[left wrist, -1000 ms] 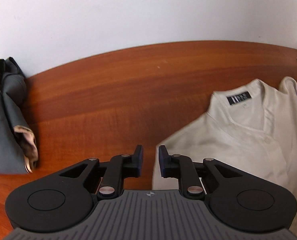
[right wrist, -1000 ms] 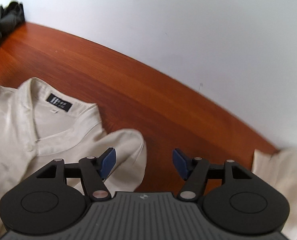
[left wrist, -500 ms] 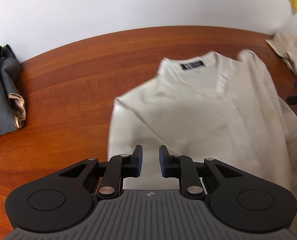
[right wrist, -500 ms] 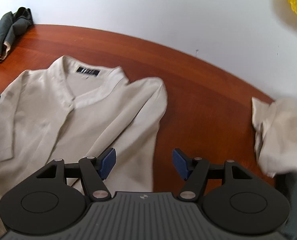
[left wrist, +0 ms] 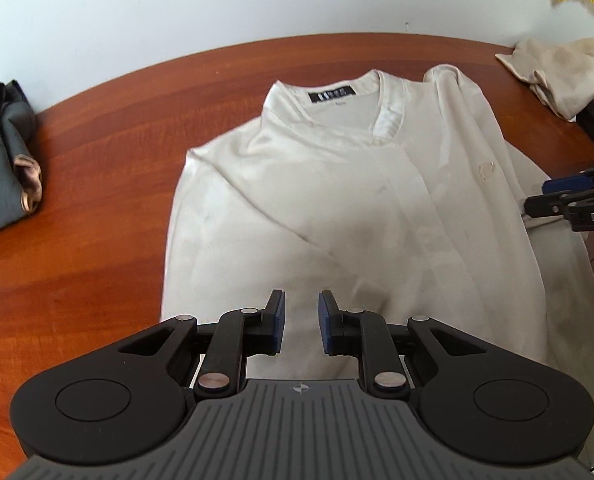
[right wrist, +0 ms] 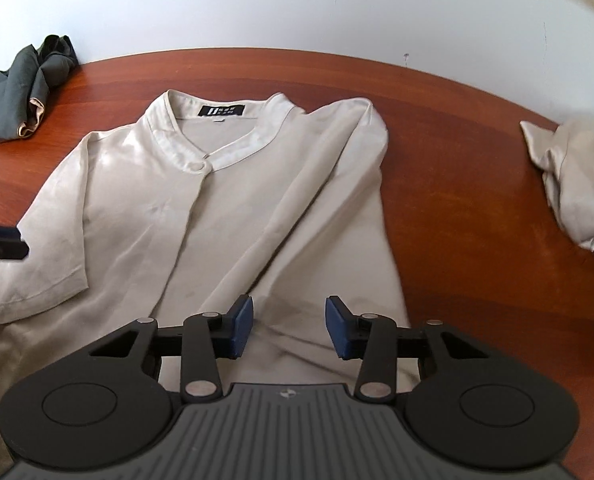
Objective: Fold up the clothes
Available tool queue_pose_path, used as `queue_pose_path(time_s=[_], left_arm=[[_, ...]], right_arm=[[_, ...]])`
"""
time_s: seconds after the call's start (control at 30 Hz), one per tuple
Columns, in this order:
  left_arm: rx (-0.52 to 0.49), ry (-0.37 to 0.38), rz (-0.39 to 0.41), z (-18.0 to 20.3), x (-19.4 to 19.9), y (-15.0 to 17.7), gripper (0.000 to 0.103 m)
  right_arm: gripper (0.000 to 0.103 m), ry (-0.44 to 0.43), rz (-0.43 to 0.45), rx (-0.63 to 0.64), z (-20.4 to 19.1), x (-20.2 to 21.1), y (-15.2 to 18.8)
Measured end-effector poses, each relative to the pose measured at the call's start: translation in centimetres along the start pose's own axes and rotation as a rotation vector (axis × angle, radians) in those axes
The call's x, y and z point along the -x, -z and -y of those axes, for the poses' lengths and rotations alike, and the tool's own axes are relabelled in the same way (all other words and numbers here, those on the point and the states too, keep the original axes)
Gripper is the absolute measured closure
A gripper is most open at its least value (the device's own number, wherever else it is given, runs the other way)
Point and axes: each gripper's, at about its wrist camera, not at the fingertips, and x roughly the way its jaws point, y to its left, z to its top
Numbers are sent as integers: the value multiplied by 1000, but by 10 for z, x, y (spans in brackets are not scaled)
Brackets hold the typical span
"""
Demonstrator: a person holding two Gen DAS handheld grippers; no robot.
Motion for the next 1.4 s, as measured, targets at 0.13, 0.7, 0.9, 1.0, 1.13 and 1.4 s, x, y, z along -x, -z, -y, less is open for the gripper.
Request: queue_pose_path(time_s=[0.13, 0.7, 0.9, 1.0, 1.13, 1.4], left_arm=[[8, 14, -8, 11, -6, 7, 82], [-30, -16, -44, 52, -42, 9, 82], [-45, -21, -28, 50, -41, 9, 101], [-34, -43, -4, 45, -36, 9, 103], [-2, -76, 15, 34, -31, 7, 103], [39, -103, 12, 13, -25, 4, 103]], right_arm=[[66, -10, -8, -13, -7, -6, 5], [101, -21, -12, -11, -6, -9, 4], [102, 33, 68, -34, 21, 28, -4], [102, 102, 99, -51, 47, 47, -10], [102, 215, 83, -57, 90, 53, -14], [102, 390, 34, -79, 153, 38, -16]])
